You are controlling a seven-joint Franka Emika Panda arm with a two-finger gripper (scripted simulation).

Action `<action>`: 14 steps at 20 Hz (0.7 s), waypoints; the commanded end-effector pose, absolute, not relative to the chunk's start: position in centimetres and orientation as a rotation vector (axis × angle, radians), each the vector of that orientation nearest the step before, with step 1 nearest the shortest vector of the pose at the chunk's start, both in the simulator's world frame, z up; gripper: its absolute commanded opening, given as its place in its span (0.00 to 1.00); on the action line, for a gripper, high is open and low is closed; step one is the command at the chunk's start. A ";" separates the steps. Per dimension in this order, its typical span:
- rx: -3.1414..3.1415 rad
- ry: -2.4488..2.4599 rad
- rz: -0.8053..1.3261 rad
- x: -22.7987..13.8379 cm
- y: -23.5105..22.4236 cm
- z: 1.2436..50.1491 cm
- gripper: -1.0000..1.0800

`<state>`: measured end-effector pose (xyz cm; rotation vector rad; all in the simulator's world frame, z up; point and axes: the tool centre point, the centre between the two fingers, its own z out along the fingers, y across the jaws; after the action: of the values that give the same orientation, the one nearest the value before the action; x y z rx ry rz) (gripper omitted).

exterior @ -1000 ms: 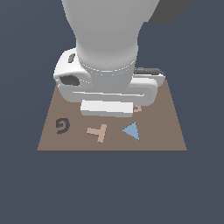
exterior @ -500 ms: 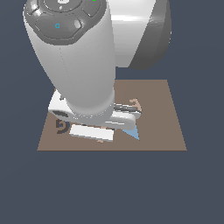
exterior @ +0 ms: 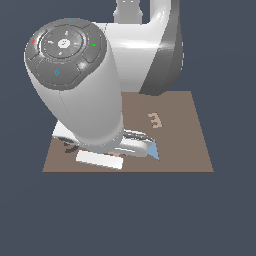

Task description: Insert a designated object into the corresponding slot on a board.

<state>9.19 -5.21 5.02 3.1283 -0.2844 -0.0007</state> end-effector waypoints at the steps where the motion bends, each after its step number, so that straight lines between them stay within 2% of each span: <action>1: 3.128 -0.285 -0.001 9.2 -5.2 5.0 0.96; 11: 3.129 -0.287 0.000 9.3 -5.2 3.0 0.96; 12: 3.129 -0.287 0.000 9.3 -5.2 3.0 0.00; 14: 3.129 -0.287 0.000 9.3 -5.2 3.0 0.00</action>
<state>9.28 -5.22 3.08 3.1287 -0.2862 0.0002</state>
